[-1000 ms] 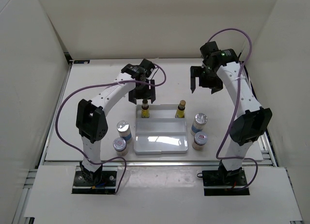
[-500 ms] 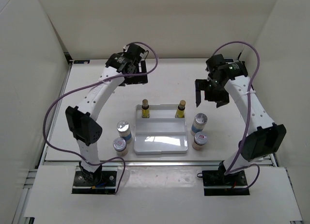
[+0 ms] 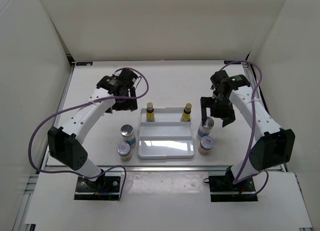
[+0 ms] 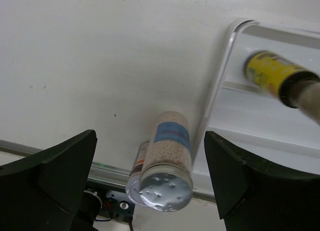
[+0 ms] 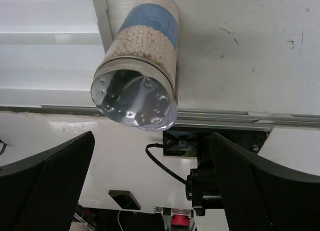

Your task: Organize the condiment bottles

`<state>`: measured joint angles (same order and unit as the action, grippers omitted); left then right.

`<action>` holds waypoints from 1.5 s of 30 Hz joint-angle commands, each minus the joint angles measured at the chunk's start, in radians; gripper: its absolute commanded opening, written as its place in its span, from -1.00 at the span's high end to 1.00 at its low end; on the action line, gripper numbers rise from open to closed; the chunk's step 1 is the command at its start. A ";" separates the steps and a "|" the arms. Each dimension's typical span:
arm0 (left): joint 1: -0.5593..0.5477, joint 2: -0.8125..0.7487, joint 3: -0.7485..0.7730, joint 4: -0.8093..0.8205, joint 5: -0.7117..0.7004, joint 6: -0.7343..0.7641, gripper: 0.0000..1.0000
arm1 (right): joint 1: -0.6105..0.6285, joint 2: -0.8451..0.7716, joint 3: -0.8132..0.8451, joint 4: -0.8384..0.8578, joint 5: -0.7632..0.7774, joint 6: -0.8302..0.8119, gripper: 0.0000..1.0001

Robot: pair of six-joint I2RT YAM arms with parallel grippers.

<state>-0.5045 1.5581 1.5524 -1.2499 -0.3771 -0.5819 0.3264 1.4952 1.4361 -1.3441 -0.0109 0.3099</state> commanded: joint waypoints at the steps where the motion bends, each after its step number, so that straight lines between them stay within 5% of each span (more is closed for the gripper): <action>1: 0.014 -0.087 -0.064 0.007 0.006 -0.016 -1.00 | 0.005 0.037 0.015 0.005 -0.011 0.014 -1.00; 15: 0.034 -0.155 -0.169 0.037 0.020 0.013 -1.00 | 0.045 0.117 -0.026 0.074 0.084 0.023 -0.92; 22: 0.034 -0.164 -0.178 0.046 0.020 0.022 -1.00 | 0.065 0.126 -0.026 0.083 0.138 0.032 -0.49; 33: 0.034 -0.193 -0.219 0.046 0.029 0.022 -1.00 | 0.065 0.088 0.055 0.065 0.138 0.023 0.61; 45: 0.034 -0.211 -0.238 0.046 0.038 0.022 -1.00 | 0.249 0.020 0.178 0.040 0.134 -0.043 0.73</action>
<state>-0.4740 1.3960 1.3300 -1.2102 -0.3538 -0.5648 0.5419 1.5562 1.5528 -1.2827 0.1352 0.2981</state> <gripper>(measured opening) 0.991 0.649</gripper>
